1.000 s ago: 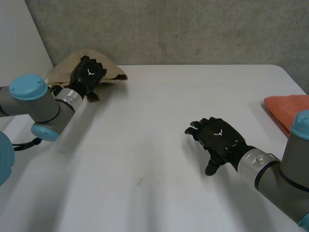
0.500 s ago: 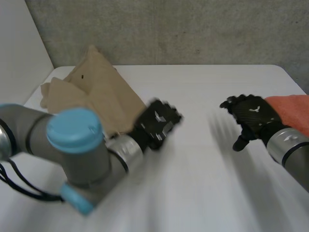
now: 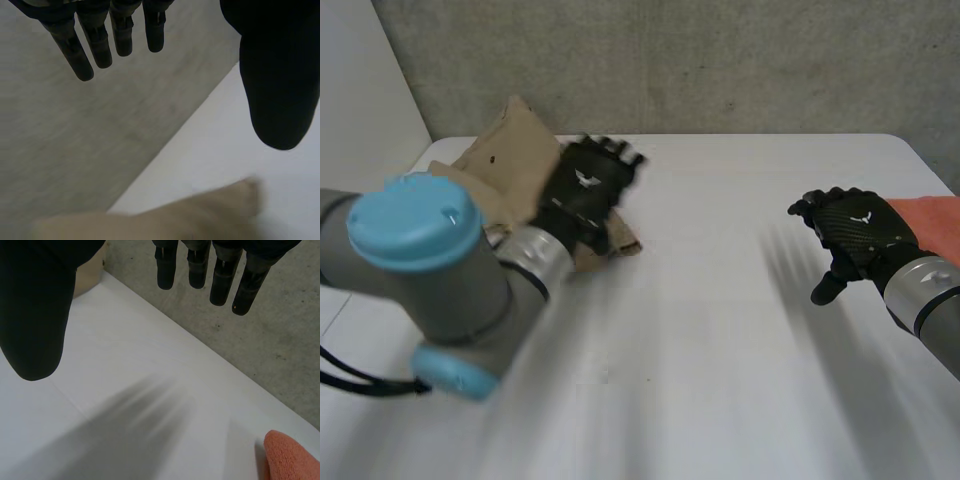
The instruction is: Fold the laundry.
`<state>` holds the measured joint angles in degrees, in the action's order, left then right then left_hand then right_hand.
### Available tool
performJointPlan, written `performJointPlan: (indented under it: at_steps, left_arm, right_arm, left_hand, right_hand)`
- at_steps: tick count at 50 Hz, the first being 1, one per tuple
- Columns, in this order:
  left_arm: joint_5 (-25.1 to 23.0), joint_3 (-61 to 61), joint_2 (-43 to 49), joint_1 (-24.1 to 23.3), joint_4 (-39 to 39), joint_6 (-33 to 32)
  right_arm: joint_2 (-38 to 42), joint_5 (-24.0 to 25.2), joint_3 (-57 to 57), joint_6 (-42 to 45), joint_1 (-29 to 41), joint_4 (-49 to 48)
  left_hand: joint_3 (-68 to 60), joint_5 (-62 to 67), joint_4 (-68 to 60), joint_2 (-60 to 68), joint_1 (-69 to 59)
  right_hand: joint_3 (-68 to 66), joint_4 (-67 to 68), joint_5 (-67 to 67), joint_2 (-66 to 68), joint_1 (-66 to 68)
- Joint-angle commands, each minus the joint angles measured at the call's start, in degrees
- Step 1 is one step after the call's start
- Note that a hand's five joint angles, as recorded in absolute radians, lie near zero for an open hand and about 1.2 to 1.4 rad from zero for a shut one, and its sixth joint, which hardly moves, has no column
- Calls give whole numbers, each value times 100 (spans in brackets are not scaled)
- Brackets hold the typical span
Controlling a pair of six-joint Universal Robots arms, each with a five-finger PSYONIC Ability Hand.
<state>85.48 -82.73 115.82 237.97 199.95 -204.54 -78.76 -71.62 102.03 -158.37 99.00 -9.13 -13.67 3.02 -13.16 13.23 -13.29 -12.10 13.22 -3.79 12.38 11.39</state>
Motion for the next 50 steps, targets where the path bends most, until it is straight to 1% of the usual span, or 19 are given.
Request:
performJointPlan:
  at_steps: [1, 2, 3, 6, 7, 10, 11, 15, 18, 26, 32, 35, 36, 37, 40, 41, 44, 47, 50]
  left_arm:
    - [-260, 643, 801, 934, 123, -1095]
    - [-321, 739, 880, 996, 114, -1236]
    - [-444, 958, 1098, 1110, 79, -1516]
    - [-681, 1275, 1459, 1286, -8, -1843]
    - [-813, 1468, 1661, 1426, -148, -2018]
    - [-998, 1724, 1908, 1620, -456, -2195]
    - [-1103, 1916, 2057, 1699, -675, -2282]
    - [-1288, 2356, 2443, 1796, -1089, -2423]
    - [-1315, 2603, 2637, 1814, -1239, -2503]
    - [-1315, 2805, 2963, 1920, -1239, -2880]
    - [-1324, 2902, 3034, 1928, -1222, -2960]
    - [-1315, 3016, 3165, 1920, -1222, -2960]
    - [-1315, 3052, 3200, 1920, -1222, -2960]
    - [-1298, 3121, 3253, 1902, -1230, -2951]
    - [-1271, 3192, 3271, 1867, -1222, -2907]
    - [-1245, 3166, 3271, 1815, -1222, -2890]
    - [-1218, 3096, 3254, 1709, -1204, -2864]
    - [-1078, 2842, 3061, 1376, -1222, -2644]
    - [-858, 2307, 2482, 1024, -1213, -2293]
  right_arm:
    - [1, -1, 10, -1, 14, -1]
    - [1, -1, 10, -1, 14, -1]
    - [1, -1, 10, -1, 23, -1]
    - [9, -1, 28, 8, 23, -1]
    - [9, -1, 28, 8, 23, -1]
    - [18, -1, 45, 8, 23, -1]
    - [18, -1, 45, 16, 23, -1]
    - [18, 7, 63, 17, 23, -9]
    - [27, 7, 72, 17, 23, -9]
    - [27, 7, 81, 17, 32, -9]
    - [44, 7, 81, 25, 32, -9]
    - [44, 7, 81, 34, 32, -9]
    - [44, -1, 81, 34, 32, -9]
    - [44, -1, 81, 43, 32, -9]
    - [53, -10, 81, 43, 32, -9]
    - [53, -19, 89, 52, 32, -9]
    - [53, -19, 89, 52, 32, -9]
    - [53, -28, 81, 52, 14, -18]
    - [44, -28, 46, 43, -21, -18]
  left_hand:
    - [43, 22, -8, 2, 5]
    - [26, 39, -25, 18, -12]
    - [-91, 155, -142, 135, -129]
    - [-210, 274, -261, 254, -248]
    - [-210, 274, -261, 254, -248]
    - [-277, 342, -328, 321, -315]
    - [-277, 342, -328, 321, -315]
    - [-462, 526, -513, 506, -500]
    - [-579, 644, -630, 623, -617]
    - [-849, 914, -900, 893, -887]
    - [-1185, 1250, -1236, 1229, -1223]
    - [-1654, 1719, -1706, 1699, -1692]
    - [-1989, 2054, -2041, 2034, -2027]
    - [-2992, 3057, -3043, 3036, -3030]
    - [-5096, 5161, -5148, 5141, -5134]
    - [-6618, 6683, -6669, 6662, -6656]
    - [-6633, 6698, -6684, 6677, -6671]
    - [-6633, 6698, -6684, 6677, -6671]
    - [-6633, 6698, -6684, 6677, -6671]
  right_hand:
    - [210, -322, 379, -238, -139]
    - [210, -322, 379, -238, -139]
    - [210, -322, 379, -238, -139]
    - [210, -322, 379, -238, -139]
    - [210, -322, 379, -238, -139]
    - [210, -322, 379, -238, -139]
    - [210, -322, 379, -238, -139]
    - [210, -322, 379, -238, -139]
    - [210, -322, 379, -238, -139]
    - [210, -322, 379, -238, -139]
    - [210, -322, 379, -238, -139]
    - [210, -322, 379, -238, -139]
    - [210, -322, 379, -238, -139]
    - [210, -322, 379, -238, -139]
    - [210, -322, 379, -238, -139]
    - [210, -322, 379, -238, -139]
    - [210, -322, 379, -238, -139]
    - [210, -322, 379, -238, -139]
    - [210, -322, 379, -238, -139]
